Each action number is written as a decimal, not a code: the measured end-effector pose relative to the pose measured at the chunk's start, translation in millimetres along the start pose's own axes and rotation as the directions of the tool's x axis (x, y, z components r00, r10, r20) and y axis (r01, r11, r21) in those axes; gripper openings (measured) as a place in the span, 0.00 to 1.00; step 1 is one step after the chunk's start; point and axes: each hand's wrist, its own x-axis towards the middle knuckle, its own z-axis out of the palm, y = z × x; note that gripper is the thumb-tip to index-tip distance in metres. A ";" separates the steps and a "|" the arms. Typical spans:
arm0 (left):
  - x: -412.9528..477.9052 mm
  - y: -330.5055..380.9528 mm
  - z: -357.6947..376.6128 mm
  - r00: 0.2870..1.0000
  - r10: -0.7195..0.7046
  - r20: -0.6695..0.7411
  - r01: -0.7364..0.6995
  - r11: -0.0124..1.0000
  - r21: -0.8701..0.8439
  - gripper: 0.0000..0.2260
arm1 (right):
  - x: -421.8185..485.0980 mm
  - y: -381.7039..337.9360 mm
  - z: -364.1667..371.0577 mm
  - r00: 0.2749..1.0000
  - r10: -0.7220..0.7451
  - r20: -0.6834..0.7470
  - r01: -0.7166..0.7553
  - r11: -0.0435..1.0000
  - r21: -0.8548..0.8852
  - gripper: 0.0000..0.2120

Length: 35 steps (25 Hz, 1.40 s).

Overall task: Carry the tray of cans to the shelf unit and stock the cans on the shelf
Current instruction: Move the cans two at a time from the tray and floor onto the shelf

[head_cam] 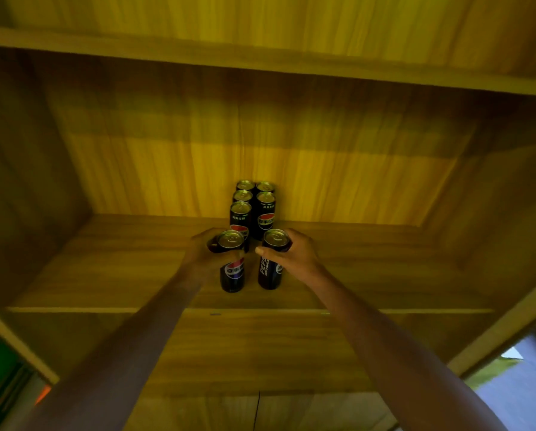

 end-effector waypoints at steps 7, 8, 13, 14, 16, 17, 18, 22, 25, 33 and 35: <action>33.9 -11.7 14.8 0.999 -0.005 -0.032 0.003 0.999 -0.040 0.19 | 52.9 23.3 5.4 0.999 0.045 0.022 -0.046 0.997 0.061 0.26; 38.6 -12.5 15.7 0.999 -0.007 -0.033 0.005 0.999 -0.037 0.19 | 59.9 24.2 7.0 0.998 0.045 0.036 -0.047 0.997 0.064 0.24; 54.0 -17.5 14.8 0.997 -0.055 -0.049 0.053 0.998 -0.041 0.20 | 85.5 28.5 11.5 0.998 0.029 0.047 -0.033 0.997 0.076 0.24; 55.5 -18.5 14.3 0.998 -0.054 -0.045 0.053 0.998 -0.027 0.20 | 88.8 30.1 11.4 0.999 0.026 0.041 -0.029 0.997 0.066 0.25; 59.7 -19.9 11.8 0.998 -0.053 -0.037 0.053 0.999 0.001 0.21 | 96.2 33.4 12.1 0.999 0.023 0.027 -0.024 0.999 0.036 0.29; 62.3 -20.9 10.0 0.998 -0.056 -0.030 0.056 0.998 0.001 0.21 | 98.9 33.7 11.7 1.000 0.023 0.014 -0.023 1.000 0.015 0.31; 64.2 -21.9 8.1 0.998 -0.060 -0.023 0.060 0.998 0.003 0.22 | 101.4 34.2 11.2 1.000 0.019 0.007 -0.019 1.000 -0.008 0.32; 63.6 -23.0 4.7 0.998 -0.068 -0.010 0.069 0.997 0.023 0.21 | 105.9 33.4 10.3 1.000 -0.013 0.004 0.013 0.994 -0.104 0.26; 61.1 -22.3 9.6 0.994 -0.096 -0.044 0.096 0.995 0.013 0.21 | 107.6 32.8 11.1 0.999 -0.048 -0.016 0.045 0.984 -0.174 0.28; 61.4 -23.4 15.8 0.989 -0.121 -0.086 0.123 0.992 0.016 0.21 | 115.3 33.0 12.3 0.999 0.001 -0.048 -0.012 0.970 -0.242 0.36; 61.1 -24.0 18.3 0.989 -0.118 -0.089 0.119 0.993 0.015 0.21 | 114.6 32.1 13.5 0.999 0.008 -0.049 -0.018 0.977 -0.211 0.36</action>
